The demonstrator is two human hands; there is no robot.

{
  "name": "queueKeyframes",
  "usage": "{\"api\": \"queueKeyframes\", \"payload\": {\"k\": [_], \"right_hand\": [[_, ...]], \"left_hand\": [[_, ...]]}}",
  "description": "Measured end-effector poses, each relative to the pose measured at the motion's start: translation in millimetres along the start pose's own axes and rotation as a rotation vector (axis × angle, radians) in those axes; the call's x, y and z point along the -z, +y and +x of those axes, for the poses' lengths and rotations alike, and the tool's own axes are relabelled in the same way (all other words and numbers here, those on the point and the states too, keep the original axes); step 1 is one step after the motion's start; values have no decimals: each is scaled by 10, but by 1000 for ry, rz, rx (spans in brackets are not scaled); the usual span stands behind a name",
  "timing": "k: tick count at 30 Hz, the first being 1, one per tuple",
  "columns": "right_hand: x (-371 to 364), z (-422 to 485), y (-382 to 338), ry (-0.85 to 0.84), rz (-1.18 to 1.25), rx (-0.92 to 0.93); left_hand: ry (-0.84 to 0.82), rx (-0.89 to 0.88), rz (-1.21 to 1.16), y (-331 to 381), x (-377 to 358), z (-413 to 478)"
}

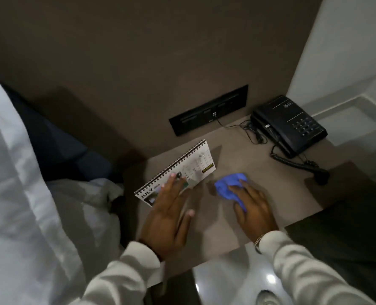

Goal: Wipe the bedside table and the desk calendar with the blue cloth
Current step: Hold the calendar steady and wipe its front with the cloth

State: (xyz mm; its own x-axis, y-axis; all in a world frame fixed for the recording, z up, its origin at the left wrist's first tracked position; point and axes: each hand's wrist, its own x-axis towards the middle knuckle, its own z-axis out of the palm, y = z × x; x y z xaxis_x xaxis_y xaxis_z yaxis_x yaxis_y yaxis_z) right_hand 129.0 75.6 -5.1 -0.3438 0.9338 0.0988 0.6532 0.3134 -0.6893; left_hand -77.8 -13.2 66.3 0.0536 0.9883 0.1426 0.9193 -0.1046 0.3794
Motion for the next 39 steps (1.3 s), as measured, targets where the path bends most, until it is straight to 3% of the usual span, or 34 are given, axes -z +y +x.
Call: {"api": "queueKeyframes", "payload": {"k": [7, 11, 15, 25, 31, 39], "right_hand": [[-307, -147, -270, 118, 283, -36], [-581, -119, -280, 234, 374, -17], [-916, 15, -316, 336, 471, 0], [-1233, 532, -467, 535, 549, -28], [-1410, 717, -589, 427, 568, -23], [-1739, 656, -640, 517, 475, -25]], "left_hand": [[-173, -165, 269, -792, 518, 456], [-356, -316, 403, -1054, 497, 646], [-432, -479, 534, -1159, 423, 803], [-466, -562, 397, -1286, 336, 832], [-454, -564, 309, -1343, 298, 842], [-467, -532, 214, -1361, 286, 829]]}}
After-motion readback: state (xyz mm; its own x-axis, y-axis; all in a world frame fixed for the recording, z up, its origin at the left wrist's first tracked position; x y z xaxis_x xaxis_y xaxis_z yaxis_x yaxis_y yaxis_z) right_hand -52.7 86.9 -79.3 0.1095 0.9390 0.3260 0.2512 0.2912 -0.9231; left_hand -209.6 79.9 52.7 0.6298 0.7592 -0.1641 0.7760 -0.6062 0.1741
